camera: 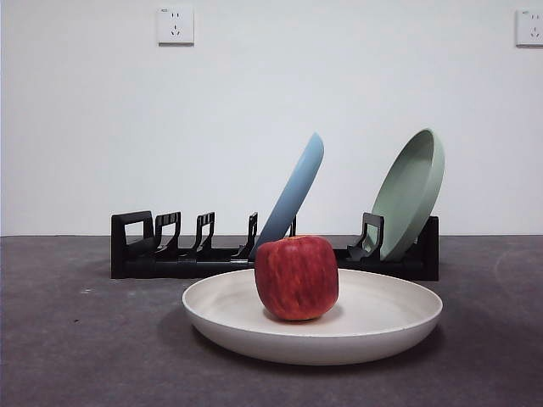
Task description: Take the yellow plate from the plate rack,put the plate on the table,take the apple from the table,put the apple in the plate
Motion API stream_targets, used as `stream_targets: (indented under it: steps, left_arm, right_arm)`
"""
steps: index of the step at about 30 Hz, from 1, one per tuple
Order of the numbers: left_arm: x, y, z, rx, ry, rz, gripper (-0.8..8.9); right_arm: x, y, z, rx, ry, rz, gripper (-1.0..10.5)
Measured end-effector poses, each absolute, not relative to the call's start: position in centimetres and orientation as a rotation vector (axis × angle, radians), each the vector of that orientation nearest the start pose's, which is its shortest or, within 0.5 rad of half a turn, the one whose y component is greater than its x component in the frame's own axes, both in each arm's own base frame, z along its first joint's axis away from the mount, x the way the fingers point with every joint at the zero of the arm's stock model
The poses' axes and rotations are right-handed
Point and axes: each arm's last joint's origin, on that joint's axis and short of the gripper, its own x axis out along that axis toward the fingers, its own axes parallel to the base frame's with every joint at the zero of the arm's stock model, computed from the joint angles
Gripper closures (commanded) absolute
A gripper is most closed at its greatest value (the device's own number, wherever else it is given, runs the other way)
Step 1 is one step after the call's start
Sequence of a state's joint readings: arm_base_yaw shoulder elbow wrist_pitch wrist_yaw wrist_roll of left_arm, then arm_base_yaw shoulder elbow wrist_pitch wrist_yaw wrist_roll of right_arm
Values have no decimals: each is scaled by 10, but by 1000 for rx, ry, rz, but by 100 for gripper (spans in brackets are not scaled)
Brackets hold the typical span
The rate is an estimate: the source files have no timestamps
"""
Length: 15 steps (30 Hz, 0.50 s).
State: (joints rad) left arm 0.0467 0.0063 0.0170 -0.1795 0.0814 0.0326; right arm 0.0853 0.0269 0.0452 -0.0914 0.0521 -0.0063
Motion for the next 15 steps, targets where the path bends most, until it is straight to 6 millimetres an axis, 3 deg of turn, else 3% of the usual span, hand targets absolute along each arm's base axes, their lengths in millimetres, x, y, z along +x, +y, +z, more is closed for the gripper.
stream_targets:
  steps: [15]
  left_arm:
    - [96, 2, 152, 22, 168, -37, 816]
  right_arm:
    - [95, 7, 152, 33, 162, 44, 946]
